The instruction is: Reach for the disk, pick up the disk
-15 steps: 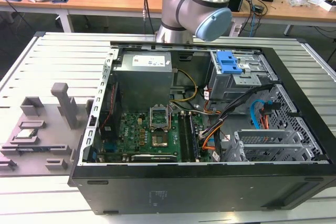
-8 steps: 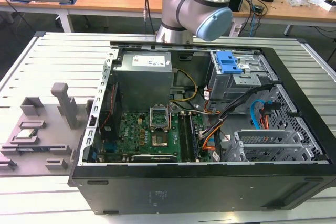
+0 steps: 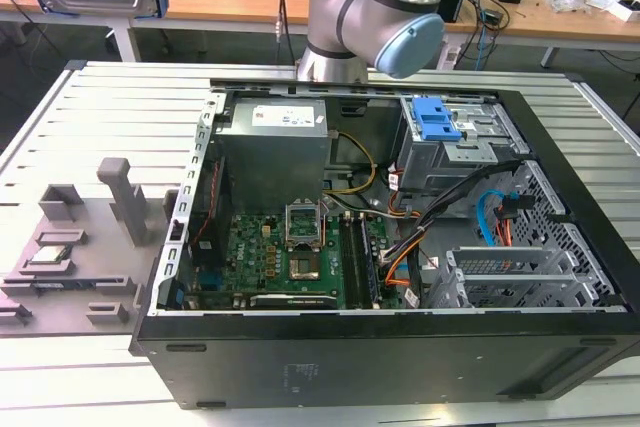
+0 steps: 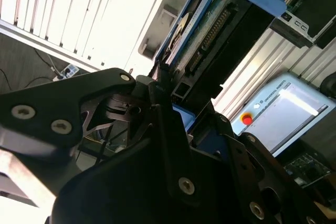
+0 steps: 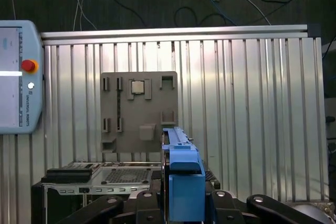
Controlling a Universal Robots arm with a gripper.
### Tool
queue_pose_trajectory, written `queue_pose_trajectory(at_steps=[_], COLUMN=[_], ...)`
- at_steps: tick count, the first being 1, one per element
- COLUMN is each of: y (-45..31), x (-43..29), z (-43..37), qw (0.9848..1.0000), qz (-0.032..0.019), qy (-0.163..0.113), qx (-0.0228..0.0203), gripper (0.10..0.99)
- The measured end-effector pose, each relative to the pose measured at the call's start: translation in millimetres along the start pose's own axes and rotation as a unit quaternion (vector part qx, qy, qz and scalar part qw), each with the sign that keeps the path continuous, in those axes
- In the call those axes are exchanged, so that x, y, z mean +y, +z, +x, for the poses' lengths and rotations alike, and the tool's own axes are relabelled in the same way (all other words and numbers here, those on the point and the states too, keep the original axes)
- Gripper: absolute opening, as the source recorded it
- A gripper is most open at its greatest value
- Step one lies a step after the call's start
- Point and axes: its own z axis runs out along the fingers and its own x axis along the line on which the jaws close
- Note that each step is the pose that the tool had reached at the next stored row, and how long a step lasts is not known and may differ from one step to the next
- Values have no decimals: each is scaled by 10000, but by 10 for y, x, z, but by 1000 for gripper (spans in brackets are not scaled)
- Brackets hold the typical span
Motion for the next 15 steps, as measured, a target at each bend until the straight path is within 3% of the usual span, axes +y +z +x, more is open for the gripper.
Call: queue_pose_trajectory(at_steps=[9,15], y=[49,131], x=[-139,-233], z=[-5,-8], qw=[10000,10000], qz=[0,0], qy=[0,0], qx=[0,0], gripper=[369,369])
